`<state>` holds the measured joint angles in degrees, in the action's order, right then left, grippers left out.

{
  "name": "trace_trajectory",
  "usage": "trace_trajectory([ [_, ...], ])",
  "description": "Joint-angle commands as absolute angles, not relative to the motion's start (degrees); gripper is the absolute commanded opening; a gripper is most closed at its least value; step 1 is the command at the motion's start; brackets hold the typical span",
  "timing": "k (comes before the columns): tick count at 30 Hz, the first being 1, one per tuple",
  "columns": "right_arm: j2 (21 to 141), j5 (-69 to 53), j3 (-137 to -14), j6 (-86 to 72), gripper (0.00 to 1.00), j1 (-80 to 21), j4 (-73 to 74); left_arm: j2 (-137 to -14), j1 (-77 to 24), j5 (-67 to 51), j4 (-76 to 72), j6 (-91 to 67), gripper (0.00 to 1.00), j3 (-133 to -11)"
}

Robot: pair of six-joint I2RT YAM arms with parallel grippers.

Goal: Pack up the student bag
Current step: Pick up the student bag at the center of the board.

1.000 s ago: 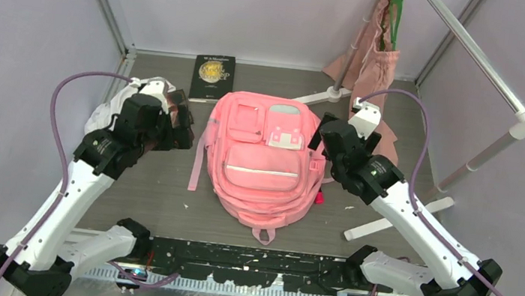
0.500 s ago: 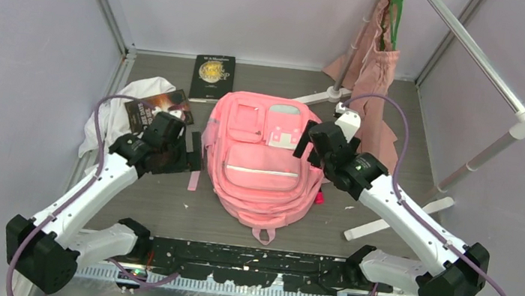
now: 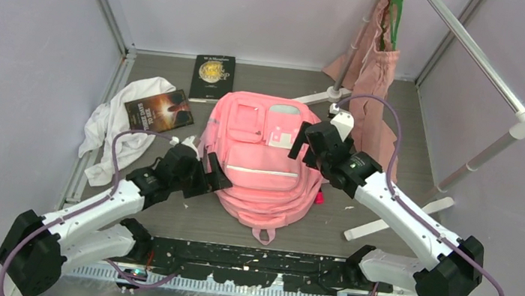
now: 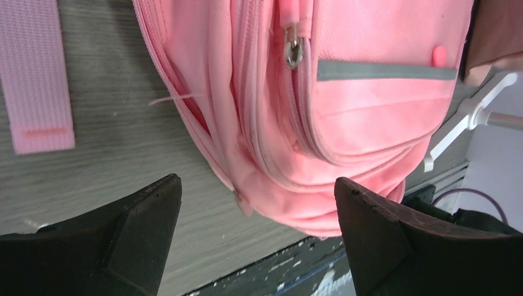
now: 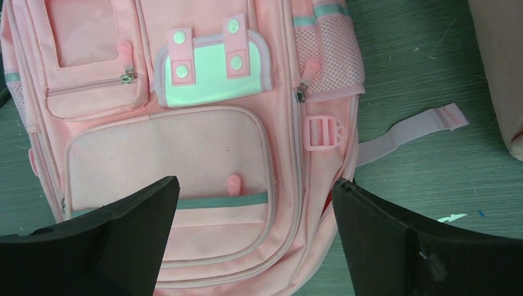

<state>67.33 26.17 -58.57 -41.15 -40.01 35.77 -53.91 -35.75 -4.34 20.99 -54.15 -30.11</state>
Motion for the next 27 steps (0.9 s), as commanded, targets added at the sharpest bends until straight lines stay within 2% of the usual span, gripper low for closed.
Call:
trace_trajectory([
  [1, 67.24, 26.41, -58.58, -41.3, 1.0, -40.24, 33.81, -55.48, -35.9, -2.64, 4.93, -59.27, 0.91, -25.79],
  [6, 67.29, 26.74, -58.42, -41.62, 1.0, -40.23, 34.26, -60.52, -35.89, -3.32, 3.52, -59.44, 0.79, -25.47],
  [8, 67.13, 26.61, -58.47, -41.74, 1.0, -40.22, 34.32, -61.8, -35.98, -3.08, 2.76, -60.29, 0.69, -24.95],
  [10, 66.87, 26.55, -58.45, -41.4, 1.0, -40.32, 34.51, -62.14, -35.95, -2.64, 1.41, -60.92, 0.48, -24.4],
  [12, 66.65, 28.93, -59.04, -39.31, 0.99, -42.55, 35.56, -61.59, -35.95, -2.38, 3.05, -61.92, 0.18, -26.0],
  [13, 66.66, 32.64, -59.88, -37.33, 0.99, -45.38, 36.69, -61.07, -36.02, -2.43, 6.23, -62.41, 0.07, -28.06],
  [14, 66.82, 37.52, -61.11, -34.87, 0.99, -48.87, 38.03, -60.71, -35.95, -2.82, 9.64, -62.48, 0.01, -30.96],
  [17, 67.06, 43.31, -61.89, -26.99, 1.0, -56.02, 39.68, -60.53, -35.99, -2.48, 22.23, -60.98, 0.0, -42.81],
  [23, 63.06, 30.19, -58.54, -16.42, 1.0, -60.93, 34.29, -64.38, -34.6, -0.57, 29.99, -52.14, 0.0, -62.44],
  [27, 60.52, 23.13, -58.35, -13.92, 1.0, -61.96, 28.67, -71.39, -30.86, -8.71, 30.37, -49.85, 0.0, -72.63],
])
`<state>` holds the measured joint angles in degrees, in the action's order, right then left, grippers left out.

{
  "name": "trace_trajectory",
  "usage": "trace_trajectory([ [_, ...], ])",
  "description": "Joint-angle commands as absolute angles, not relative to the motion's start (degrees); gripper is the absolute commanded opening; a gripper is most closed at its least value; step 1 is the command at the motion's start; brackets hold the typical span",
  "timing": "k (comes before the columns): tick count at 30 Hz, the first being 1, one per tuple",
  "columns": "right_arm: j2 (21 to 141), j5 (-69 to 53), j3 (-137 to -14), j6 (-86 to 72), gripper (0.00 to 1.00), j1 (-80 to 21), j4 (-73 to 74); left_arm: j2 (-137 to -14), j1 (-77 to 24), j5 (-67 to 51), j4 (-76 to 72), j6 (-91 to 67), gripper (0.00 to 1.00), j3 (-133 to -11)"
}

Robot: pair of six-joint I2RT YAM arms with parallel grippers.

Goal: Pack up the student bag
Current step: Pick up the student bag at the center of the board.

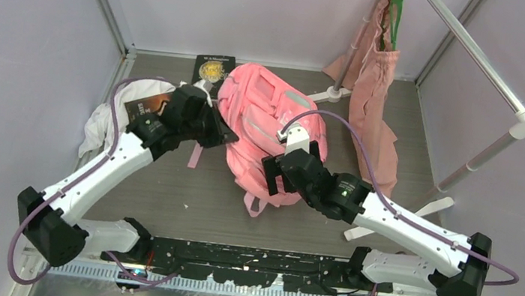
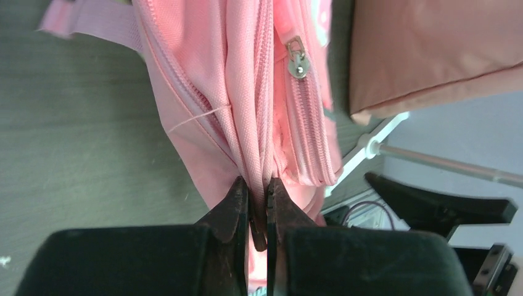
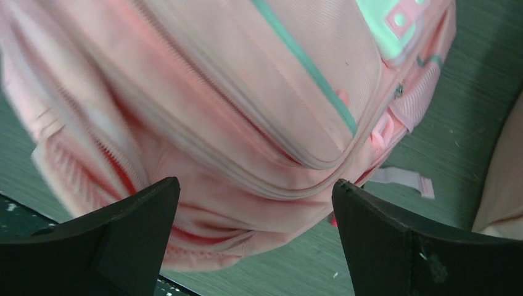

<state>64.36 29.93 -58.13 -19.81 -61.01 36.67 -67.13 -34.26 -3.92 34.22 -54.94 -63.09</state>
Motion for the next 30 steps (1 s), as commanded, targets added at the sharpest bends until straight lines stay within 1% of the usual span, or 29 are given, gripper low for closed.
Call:
trace_trajectory([
  [1, 60.09, 22.67, -58.09, -13.51, 1.0, -62.3, 27.0, -72.89, -29.99, -10.82, 29.35, -49.84, 0.0, -73.71],
  [3, 59.95, 23.86, -57.63, -12.97, 1.0, -63.04, 23.65, -75.51, -28.68, -14.17, 28.26, -49.75, 0.0, -75.55],
  [7, 62.38, 25.17, -57.45, -12.17, 1.0, -64.34, 16.85, -78.67, -28.47, -16.7, 27.61, -49.33, 0.0, -77.16],
  [8, 63.83, 26.28, -57.86, -12.11, 1.0, -64.71, 15.66, -78.86, -28.48, -17.43, 26.94, -49.57, 0.0, -76.94],
  [12, 73.24, 38.79, -59.46, -14.75, 1.0, -65.99, 11.43, -78.25, -28.48, -20.91, 23.73, -51.37, 0.0, -75.31],
  [17, 83.14, 45.94, -61.05, -13.75, 1.0, -66.02, 8.05, -75.36, -28.48, -21.24, 24.32, -51.3, 0.0, -73.68],
  [18, 84.43, 47.03, -61.33, -13.45, 0.97, -66.03, 7.91, -74.74, -28.48, -21.27, 24.65, -51.13, 0.0, -73.31],
  [19, 85.34, 48.34, -61.57, -13.69, 0.85, -66.06, 7.89, -74.04, -28.43, -21.06, 25.15, -50.74, 0.0, -73.13],
  [20, 85.65, 49.24, -61.61, -13.68, 0.61, -66.08, 7.72, -73.42, -28.35, -20.68, 25.82, -50.44, 0.0, -72.93],
  [22, 85.05, 49.41, -61.34, -13.05, 0.06, -66.07, 6.83, -72.08, -27.75, -20.11, 27.06, -49.75, 0.0, -72.46],
  [23, 84.38, 49.17, -61.3, -13.03, 0.01, -65.99, 6.65, -71.59, -27.28, -19.85, 27.65, -49.6, 0.0, -72.1],
  [25, 82.75, 47.96, -61.18, -11.59, 0.01, -65.86, 6.12, -70.85, -25.67, -19.69, 28.46, -49.28, 0.1, -71.09],
  [27, 80.79, 47.15, -61.78, -10.99, 0.01, -65.46, 7.11, -70.35, -23.65, -19.69, 29.57, -49.0, 0.33, -70.17],
  [29, 78.14, 44.47, -62.28, -10.78, 0.01, -64.62, 8.54, -69.78, -21.53, -19.97, 30.37, -49.0, 0.46, -69.1],
  [30, 76.47, 43.3, -62.31, -10.81, 0.01, -64.15, 8.88, -69.49, -20.43, -20.17, 30.51, -49.04, 0.49, -68.48],
])
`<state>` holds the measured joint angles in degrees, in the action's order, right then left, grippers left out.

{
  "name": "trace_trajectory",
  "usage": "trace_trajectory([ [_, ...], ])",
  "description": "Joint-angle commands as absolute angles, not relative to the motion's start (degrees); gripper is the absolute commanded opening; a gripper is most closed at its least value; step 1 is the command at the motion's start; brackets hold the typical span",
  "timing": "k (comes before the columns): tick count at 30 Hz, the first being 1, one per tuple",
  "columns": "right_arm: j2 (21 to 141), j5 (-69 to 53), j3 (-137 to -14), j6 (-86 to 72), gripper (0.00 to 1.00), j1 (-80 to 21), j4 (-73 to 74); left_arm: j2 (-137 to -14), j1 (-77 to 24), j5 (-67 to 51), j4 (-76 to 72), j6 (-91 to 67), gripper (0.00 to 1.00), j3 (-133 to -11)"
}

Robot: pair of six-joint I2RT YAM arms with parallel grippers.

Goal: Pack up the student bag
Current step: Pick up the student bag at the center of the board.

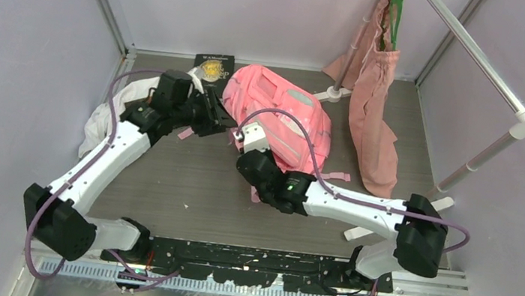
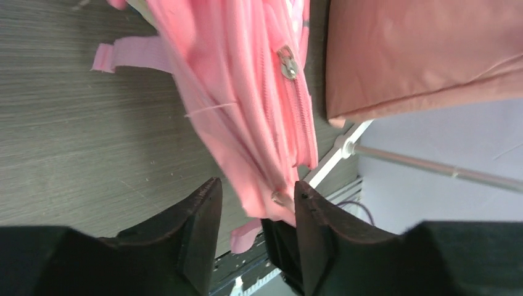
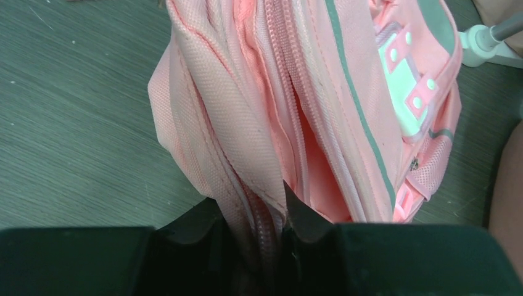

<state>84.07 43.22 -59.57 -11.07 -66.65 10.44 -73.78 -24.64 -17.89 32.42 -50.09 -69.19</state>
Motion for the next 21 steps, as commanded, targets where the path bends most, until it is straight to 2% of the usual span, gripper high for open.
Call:
trace_trajectory([
  [1, 74.1, 41.63, -62.31, -10.76, 0.01, -63.52, 9.22, -69.25, -19.45, -20.35, 30.43, -49.11, 0.5, -67.82],
  [9, 67.15, 32.1, -63.38, -16.05, 0.01, -57.6, 16.48, -74.65, -13.1, -19.84, 28.04, -48.38, 0.58, -64.43],
  [13, 66.71, 30.04, -62.31, -17.33, 0.01, -57.28, 17.56, -81.62, -13.1, -19.01, 29.48, -47.51, 0.58, -66.97],
  [17, 67.0, 26.83, -60.99, -19.59, 0.01, -57.26, 17.28, -83.58, -13.03, -16.8, 29.65, -47.51, 0.58, -67.08],
  [18, 67.05, 25.63, -60.38, -20.03, 0.01, -57.24, 16.61, -83.74, -12.94, -15.25, 29.57, -47.65, 0.59, -66.72],
  [21, 67.19, 20.95, -58.81, -21.13, 0.01, -57.11, 13.76, -86.21, -11.62, -13.6, 23.89, -48.36, 0.74, -63.98],
])
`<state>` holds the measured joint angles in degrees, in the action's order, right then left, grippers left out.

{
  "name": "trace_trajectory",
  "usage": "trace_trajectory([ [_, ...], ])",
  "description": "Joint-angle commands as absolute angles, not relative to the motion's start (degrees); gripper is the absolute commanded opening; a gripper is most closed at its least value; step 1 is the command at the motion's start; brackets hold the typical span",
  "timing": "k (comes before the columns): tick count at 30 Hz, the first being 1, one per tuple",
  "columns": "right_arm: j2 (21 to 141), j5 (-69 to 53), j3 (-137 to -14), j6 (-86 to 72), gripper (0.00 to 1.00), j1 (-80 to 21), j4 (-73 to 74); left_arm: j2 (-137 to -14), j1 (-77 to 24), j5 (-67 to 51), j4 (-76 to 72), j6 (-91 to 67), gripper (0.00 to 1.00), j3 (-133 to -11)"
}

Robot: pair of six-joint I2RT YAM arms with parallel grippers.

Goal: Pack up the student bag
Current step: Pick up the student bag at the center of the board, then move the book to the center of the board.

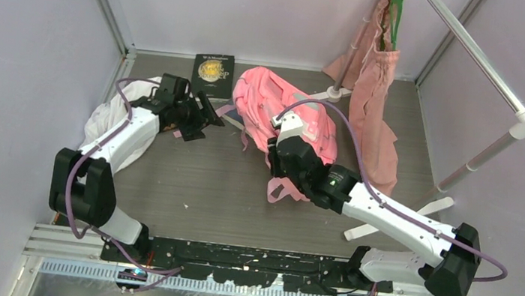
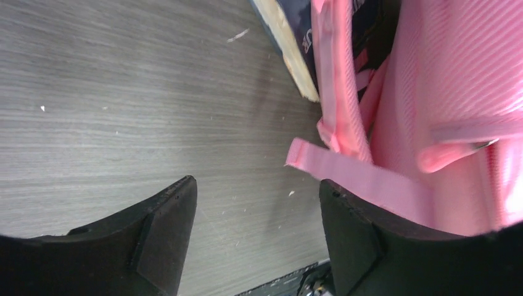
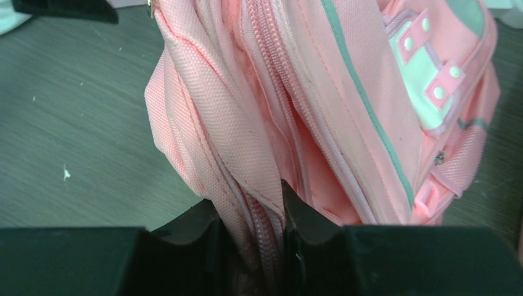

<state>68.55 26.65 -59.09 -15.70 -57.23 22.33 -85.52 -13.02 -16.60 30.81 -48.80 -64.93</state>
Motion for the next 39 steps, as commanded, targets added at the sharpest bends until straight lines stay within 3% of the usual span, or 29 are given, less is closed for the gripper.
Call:
trace_trajectory([
  [1, 67.54, 20.24, -58.69, -21.46, 0.01, -57.05, 13.1, -88.08, -11.21, -14.16, 22.53, -48.42, 0.76, -64.23],
  [5, 68.7, 20.22, -59.45, -22.1, 0.01, -57.05, 13.21, -97.08, -12.01, -16.71, 21.93, -47.56, 0.74, -70.28],
  [11, 65.94, 21.59, -58.26, -22.39, 0.01, -57.05, 12.78, -103.36, -12.16, -8.62, 20.76, -53.86, 0.54, -75.9],
  [14, 64.86, 22.22, -57.65, -22.62, 0.01, -57.12, 13.01, -107.23, -11.93, -8.59, 21.09, -55.2, 0.55, -79.72],
  [20, 64.29, 22.18, -56.9, -22.78, 0.01, -57.07, 12.71, -112.16, -16.39, -8.86, 19.8, -57.93, 0.43, -82.63],
  [26, 64.75, 20.47, -57.57, -22.9, 0.0, -57.08, 12.12, -111.83, -18.51, -6.33, 12.73, -63.2, 0.43, -77.1],
  [39, 65.46, 19.14, -57.22, -23.18, 0.01, -57.08, 11.54, -117.51, -18.63, -5.71, 4.5, -64.79, 0.4, -77.6],
])
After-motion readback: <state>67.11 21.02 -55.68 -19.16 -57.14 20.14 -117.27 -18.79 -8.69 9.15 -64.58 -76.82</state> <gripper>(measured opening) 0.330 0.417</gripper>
